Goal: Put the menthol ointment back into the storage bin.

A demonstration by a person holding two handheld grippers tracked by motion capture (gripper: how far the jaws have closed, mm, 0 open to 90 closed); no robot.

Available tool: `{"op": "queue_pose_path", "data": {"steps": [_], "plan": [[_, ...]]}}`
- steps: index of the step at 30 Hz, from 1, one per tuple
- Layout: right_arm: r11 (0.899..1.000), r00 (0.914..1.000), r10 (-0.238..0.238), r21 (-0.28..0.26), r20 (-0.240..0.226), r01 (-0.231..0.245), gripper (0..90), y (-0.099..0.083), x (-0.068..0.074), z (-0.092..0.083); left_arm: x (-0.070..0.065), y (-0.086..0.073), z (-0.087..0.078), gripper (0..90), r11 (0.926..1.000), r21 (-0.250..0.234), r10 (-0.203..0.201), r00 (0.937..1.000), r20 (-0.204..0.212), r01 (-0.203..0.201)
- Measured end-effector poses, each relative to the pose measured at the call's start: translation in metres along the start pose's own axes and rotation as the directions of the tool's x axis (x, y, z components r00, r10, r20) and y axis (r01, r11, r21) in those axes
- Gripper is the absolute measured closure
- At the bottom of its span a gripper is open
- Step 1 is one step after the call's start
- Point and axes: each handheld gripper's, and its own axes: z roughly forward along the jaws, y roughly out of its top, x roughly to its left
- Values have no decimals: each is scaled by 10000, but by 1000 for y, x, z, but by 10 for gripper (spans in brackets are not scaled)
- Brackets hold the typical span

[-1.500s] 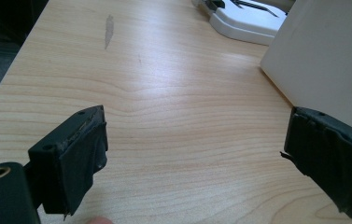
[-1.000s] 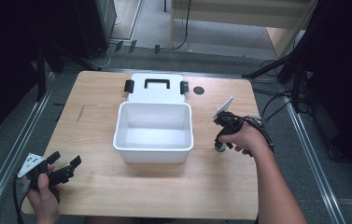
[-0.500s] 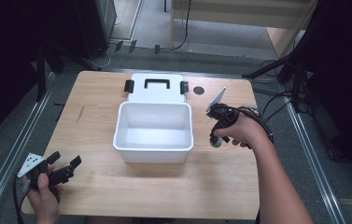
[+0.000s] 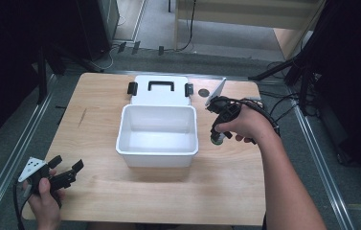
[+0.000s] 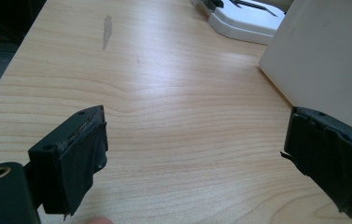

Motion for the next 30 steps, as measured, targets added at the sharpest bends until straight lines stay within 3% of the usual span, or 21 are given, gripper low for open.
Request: {"op": "queue_pose_path", "data": {"steps": [16, 30], "plan": [[9990, 9991, -429, -132, 51, 430, 516, 24, 22, -34, 0, 0, 0, 67, 10000, 40, -58, 10000, 16, 58], [9938, 9943, -1068, -310, -55, 1066, 516, 53, 48, -34, 0, 0, 1, 67, 10000, 81, -54, 10000, 41, 53]]}}
